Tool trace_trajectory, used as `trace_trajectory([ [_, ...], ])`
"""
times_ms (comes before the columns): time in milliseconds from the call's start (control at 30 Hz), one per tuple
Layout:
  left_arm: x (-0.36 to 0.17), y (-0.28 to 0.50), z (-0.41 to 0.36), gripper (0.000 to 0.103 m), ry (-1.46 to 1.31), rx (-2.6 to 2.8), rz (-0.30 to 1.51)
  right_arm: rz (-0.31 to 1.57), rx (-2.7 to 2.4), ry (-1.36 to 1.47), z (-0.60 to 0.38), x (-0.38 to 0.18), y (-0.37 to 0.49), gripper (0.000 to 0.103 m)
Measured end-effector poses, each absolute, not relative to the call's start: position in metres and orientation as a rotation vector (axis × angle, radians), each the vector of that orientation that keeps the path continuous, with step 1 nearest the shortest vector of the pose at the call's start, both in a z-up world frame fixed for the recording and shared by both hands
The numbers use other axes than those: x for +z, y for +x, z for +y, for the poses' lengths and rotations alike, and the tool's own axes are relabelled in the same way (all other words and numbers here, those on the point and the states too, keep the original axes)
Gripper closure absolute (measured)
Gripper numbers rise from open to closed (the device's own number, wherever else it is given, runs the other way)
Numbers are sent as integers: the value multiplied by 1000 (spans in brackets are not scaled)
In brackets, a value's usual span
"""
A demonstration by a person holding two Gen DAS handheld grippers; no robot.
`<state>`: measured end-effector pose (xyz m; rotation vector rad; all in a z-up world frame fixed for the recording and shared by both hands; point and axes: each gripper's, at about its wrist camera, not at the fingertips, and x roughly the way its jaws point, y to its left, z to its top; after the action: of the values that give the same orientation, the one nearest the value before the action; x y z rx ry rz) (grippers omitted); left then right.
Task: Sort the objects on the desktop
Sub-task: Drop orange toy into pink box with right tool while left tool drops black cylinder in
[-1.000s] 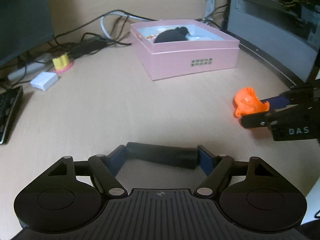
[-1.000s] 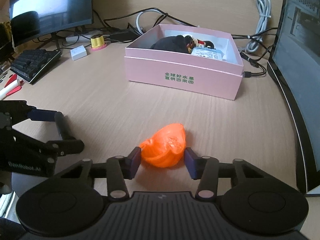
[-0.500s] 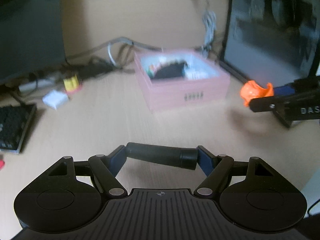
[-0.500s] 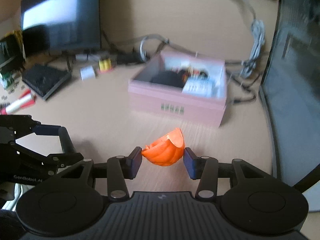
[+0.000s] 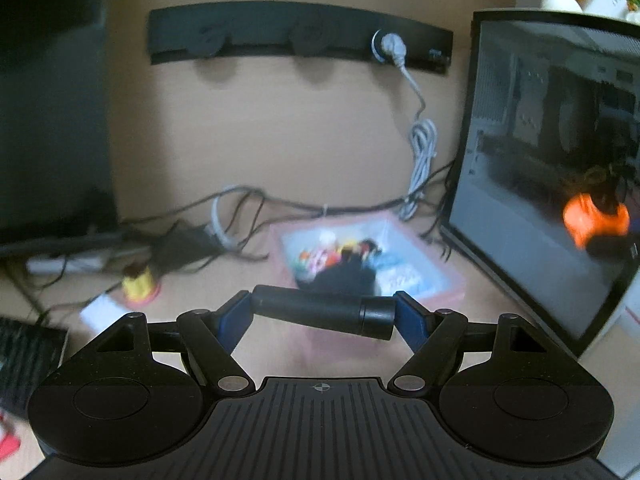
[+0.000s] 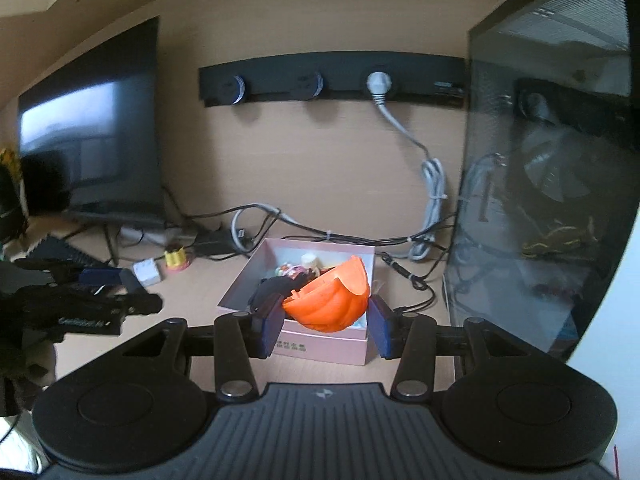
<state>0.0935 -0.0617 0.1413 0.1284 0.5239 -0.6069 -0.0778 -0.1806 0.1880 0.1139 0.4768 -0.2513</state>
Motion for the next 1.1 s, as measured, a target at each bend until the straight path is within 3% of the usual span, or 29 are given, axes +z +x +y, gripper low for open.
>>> trace_trajectory([
  [200, 175, 162, -114, 20, 153, -589, 422, 463, -294, 120, -180, 193, -69, 58],
  [267, 177, 187, -129, 8, 129, -555, 386, 467, -298, 137, -183, 191, -63, 58],
  [367, 167, 204, -134, 7, 115, -570, 463, 498, -315, 154, -186, 183, -52, 58],
  [767, 69, 111, -62, 5, 151, -512, 825, 541, -264, 269, -212, 175, -8, 58],
  [1000, 65, 94, -23, 3, 108, -414, 854, 507, -233, 314, -232, 182, 80, 57],
  [1100, 68, 92, -3, 2, 85, -366, 846, 499, -274, 312, -238, 182, 107, 51],
])
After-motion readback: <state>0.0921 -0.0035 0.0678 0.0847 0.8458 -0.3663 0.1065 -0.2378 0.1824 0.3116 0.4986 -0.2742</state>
